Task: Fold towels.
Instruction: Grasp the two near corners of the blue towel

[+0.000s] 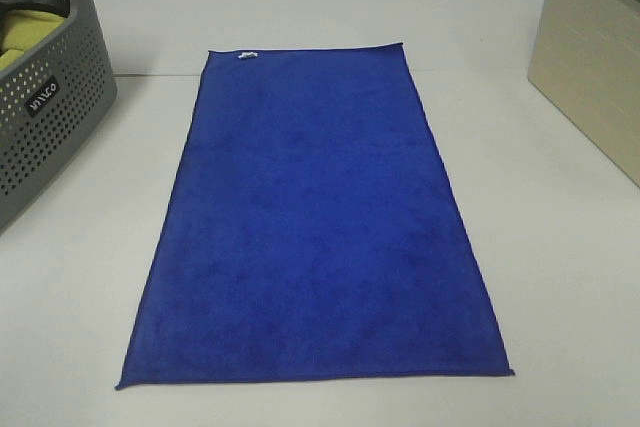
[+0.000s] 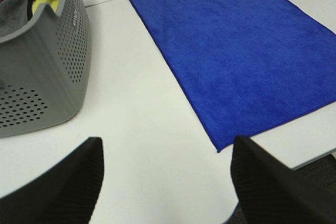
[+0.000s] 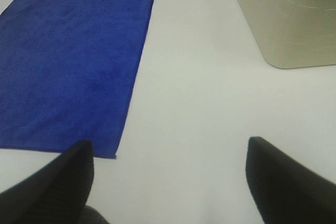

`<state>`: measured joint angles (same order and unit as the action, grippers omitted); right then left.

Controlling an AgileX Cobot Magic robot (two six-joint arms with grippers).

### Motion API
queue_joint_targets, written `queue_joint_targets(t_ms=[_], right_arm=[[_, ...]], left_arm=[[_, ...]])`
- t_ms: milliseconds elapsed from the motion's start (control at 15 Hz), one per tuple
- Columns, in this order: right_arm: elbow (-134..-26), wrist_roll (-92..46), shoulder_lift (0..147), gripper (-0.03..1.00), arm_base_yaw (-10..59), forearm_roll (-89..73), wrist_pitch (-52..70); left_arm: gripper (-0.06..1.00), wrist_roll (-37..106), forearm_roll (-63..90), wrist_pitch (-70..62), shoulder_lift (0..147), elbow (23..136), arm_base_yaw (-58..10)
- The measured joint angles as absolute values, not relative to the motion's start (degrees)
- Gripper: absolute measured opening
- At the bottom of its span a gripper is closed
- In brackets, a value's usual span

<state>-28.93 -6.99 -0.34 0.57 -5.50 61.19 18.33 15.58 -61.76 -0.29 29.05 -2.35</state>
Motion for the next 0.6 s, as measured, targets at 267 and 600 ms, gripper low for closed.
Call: queue_joint_targets(t_ms=[267,600], right_arm=[[-28.9,-7.0,-0.3,0.76,0.6,-5.5,61.2],[-28.9,-7.0,-0.3,0.76,0.6,-5.5,61.2]], left_arm=[[0.66,18.3,15.6,-61.8,-0.3,29.0,-2.3],[0.66,18.3,15.6,-61.8,-0.3,29.0,-2.3]])
